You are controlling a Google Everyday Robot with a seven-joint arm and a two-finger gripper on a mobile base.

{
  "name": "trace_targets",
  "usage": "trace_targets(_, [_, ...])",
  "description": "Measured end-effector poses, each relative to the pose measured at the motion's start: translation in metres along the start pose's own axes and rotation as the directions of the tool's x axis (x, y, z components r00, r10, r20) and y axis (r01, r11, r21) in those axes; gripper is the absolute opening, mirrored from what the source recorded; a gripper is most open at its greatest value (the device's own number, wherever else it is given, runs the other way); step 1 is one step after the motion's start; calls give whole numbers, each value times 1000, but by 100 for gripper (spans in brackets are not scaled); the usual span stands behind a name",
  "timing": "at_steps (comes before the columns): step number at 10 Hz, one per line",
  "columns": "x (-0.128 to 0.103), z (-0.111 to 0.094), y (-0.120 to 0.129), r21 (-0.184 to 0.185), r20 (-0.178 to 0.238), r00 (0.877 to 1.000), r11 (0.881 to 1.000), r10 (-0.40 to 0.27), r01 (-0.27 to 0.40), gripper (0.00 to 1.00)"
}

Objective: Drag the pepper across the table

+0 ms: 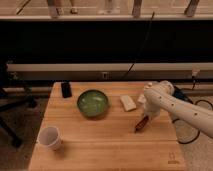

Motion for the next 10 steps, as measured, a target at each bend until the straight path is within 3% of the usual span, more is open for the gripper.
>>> trace_targets(10, [6,-1,9,0,-4,1000,1000,-28,28,0])
